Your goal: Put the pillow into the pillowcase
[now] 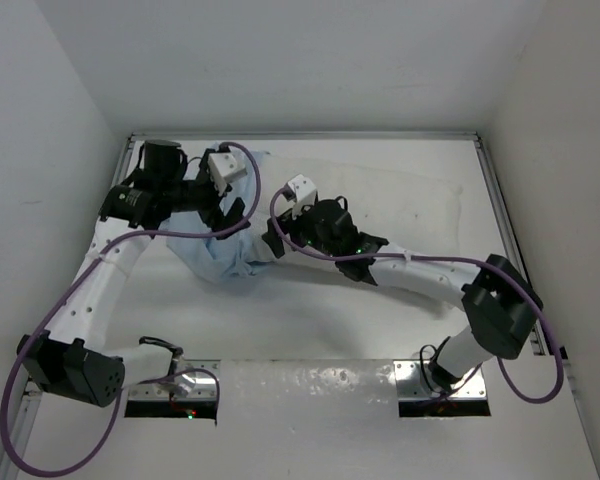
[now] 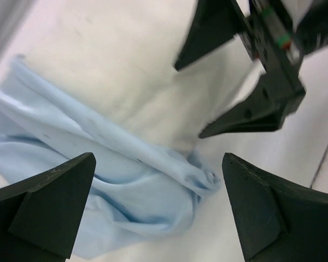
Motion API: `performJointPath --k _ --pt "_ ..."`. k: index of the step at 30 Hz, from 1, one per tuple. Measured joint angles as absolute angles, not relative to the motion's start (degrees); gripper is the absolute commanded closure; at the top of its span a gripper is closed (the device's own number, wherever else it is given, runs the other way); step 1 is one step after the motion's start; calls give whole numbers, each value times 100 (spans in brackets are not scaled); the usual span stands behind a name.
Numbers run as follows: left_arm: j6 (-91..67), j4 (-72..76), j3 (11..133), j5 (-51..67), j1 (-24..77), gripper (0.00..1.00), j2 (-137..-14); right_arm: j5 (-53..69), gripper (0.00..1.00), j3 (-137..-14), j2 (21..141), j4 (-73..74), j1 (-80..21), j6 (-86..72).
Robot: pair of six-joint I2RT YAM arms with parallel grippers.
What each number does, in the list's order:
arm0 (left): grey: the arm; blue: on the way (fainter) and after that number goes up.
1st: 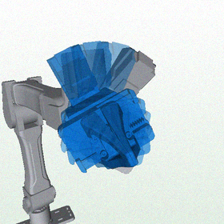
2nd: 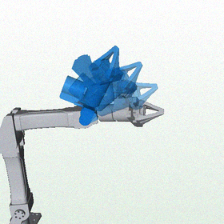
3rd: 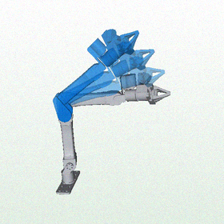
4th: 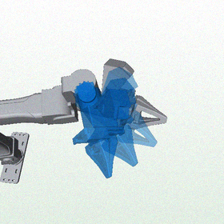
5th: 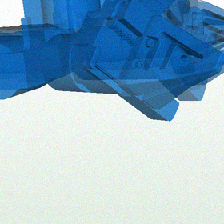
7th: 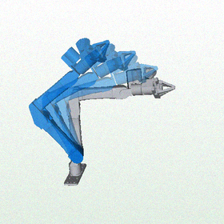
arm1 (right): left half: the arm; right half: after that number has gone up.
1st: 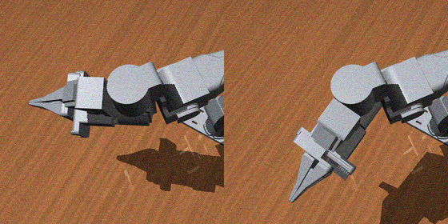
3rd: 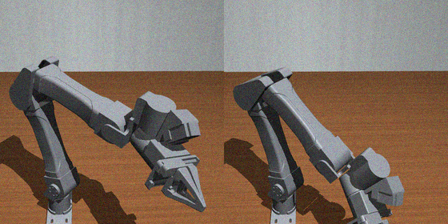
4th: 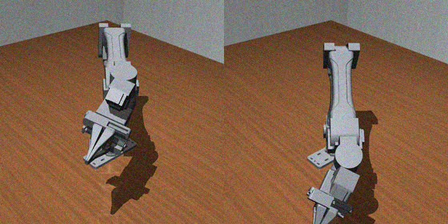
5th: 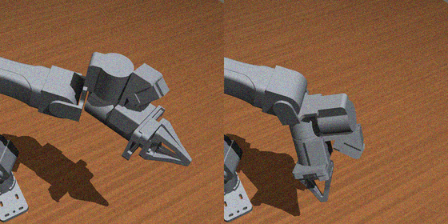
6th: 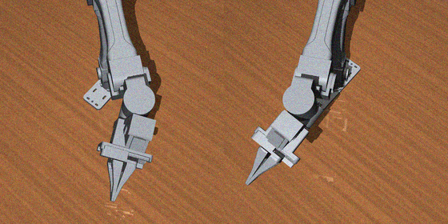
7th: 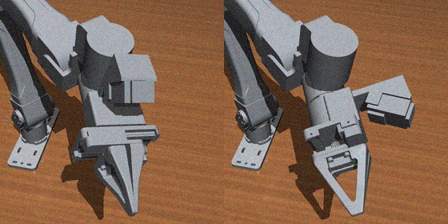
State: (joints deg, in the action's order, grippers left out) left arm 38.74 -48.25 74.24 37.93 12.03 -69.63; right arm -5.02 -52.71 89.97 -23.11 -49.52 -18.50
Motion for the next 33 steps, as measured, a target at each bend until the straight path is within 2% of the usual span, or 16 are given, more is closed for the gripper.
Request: performJointPath --k 3,5,7,9,10,13,17,20,22,23,24,25,26,27,28,33 --pt "3437 -4355 7655 3680 1146 7 -6982 -517 10 -5575 8877 -1372 -4816 -1304" --pt "2982 -3962 7640 3356 1146 31 -7118 -532 9 -5828 8879 -882 -4654 -1041" --pt "2438 -3472 7649 2875 1146 48 -7496 -440 9 -6206 8919 -392 -4296 -792" --pt "2053 -3334 7935 2458 1146 47 -8123 -222 6 -6785 9129 23 -3830 -668" --pt "1898 -3225 8147 2316 1146 39 -8477 -104 5 -7144 9321 141 -3586 -620" --pt "1498 -2842 8707 1970 1146 30 -9588 458 2 -8431 10123 475 -2825 -467" --pt "1205 -2689 9078 1903 1157 29 -10455 1118 1 -9832 11251 934 -2237 -139" --pt "1105 -2648 9205 1765 1203 40 -10687 1610 1 -10473 12127 1387 -2119 303" --pt "1046 -2602 9325 1594 1238 55 -10781 1903 3 -10597 12615 1597 -2156 499" --pt "1048 -2598 9378 1549 1247 65 -10814 2045 6 -10645 12785 1686 -2169 545" --pt "1035 -2580 9439 1492 1253 83 -10855 2261 13 -10748 12999 1776 -2185 587" --pt "1020 -2576 9494 1455 1264 90 -10892 2486 40 -10853 13166 1835 -2187 617" --pt "1026 -2556 9522 1431 1267 100 -10923 2716 54 -10921 13277 1839 -2185 668" --pt "1028 -2552 9533 1431 1267 100 -10943 2875 68 -10921 13286 1844 -2182 668" --pt "1055 -2556 9533 1431 1269 100 -10954 3009 96 -10912 13275 1846 -2180 666" --pt "1177 -2663 9616 1391 1352 100 -10965 3367 100 -9518 12414 1031 -2198 473"
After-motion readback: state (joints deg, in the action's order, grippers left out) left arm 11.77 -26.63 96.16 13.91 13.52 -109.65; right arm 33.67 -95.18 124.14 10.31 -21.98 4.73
